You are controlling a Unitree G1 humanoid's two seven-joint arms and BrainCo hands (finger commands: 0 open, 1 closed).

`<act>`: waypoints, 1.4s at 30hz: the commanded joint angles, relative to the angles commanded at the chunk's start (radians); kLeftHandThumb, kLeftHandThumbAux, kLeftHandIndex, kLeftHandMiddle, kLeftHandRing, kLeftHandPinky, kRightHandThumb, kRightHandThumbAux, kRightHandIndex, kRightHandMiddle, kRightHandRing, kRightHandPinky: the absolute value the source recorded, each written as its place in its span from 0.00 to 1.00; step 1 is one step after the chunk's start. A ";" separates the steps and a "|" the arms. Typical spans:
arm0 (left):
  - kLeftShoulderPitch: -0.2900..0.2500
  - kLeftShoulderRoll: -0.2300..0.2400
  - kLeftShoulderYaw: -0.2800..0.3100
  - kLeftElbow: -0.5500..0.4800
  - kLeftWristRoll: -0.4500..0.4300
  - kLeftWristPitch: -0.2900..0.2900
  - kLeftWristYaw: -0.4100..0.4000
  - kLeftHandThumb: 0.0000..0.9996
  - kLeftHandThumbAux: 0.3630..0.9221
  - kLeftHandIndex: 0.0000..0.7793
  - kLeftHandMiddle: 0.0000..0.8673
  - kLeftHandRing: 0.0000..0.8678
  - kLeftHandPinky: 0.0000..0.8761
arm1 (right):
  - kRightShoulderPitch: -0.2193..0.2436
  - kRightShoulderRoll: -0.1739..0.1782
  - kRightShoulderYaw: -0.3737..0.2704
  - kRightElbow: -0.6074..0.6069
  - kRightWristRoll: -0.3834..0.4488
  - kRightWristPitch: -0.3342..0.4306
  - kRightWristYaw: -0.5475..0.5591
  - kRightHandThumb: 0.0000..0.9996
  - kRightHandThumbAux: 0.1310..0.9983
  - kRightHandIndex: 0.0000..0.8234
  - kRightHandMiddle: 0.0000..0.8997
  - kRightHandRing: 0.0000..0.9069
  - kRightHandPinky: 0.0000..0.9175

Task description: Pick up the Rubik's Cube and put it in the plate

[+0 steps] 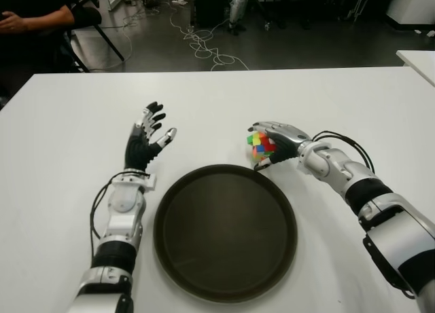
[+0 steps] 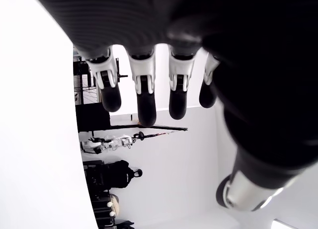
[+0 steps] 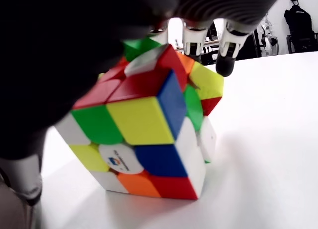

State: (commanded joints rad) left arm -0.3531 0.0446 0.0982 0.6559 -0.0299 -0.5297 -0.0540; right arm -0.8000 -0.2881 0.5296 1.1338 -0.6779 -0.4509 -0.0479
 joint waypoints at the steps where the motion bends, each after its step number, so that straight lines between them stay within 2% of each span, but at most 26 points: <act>1: 0.001 0.000 0.000 -0.001 0.000 0.001 0.000 0.04 0.69 0.09 0.16 0.13 0.11 | 0.000 0.001 0.000 0.002 0.000 0.000 0.000 0.00 0.53 0.00 0.00 0.06 0.13; 8: 0.004 0.003 -0.002 -0.008 0.007 0.004 0.002 0.03 0.69 0.09 0.16 0.14 0.12 | -0.002 0.005 0.000 0.012 -0.002 -0.001 -0.007 0.00 0.54 0.00 0.02 0.07 0.12; 14: 0.006 0.004 -0.003 -0.013 0.010 0.009 0.003 0.03 0.67 0.09 0.17 0.15 0.12 | -0.003 0.010 -0.003 0.026 0.001 0.001 -0.015 0.00 0.58 0.00 0.03 0.06 0.09; 18: 0.006 0.003 -0.002 -0.013 0.006 0.009 0.000 0.03 0.68 0.09 0.17 0.15 0.12 | -0.004 0.013 -0.006 0.038 0.005 -0.007 -0.028 0.00 0.62 0.00 0.05 0.09 0.13; 28: 0.006 0.002 -0.002 -0.010 0.006 0.003 0.001 0.02 0.67 0.10 0.18 0.16 0.12 | 0.000 0.023 -0.018 0.059 0.021 -0.016 -0.068 0.00 0.69 0.00 0.04 0.08 0.13; 42: 0.008 0.003 0.000 -0.014 -0.003 0.008 -0.009 0.05 0.69 0.10 0.18 0.16 0.12 | -0.005 0.029 -0.024 0.063 0.025 0.005 -0.055 0.00 0.72 0.00 0.04 0.07 0.10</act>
State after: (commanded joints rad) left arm -0.3449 0.0472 0.0984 0.6419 -0.0327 -0.5216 -0.0626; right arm -0.8050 -0.2589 0.5055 1.1968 -0.6525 -0.4463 -0.1032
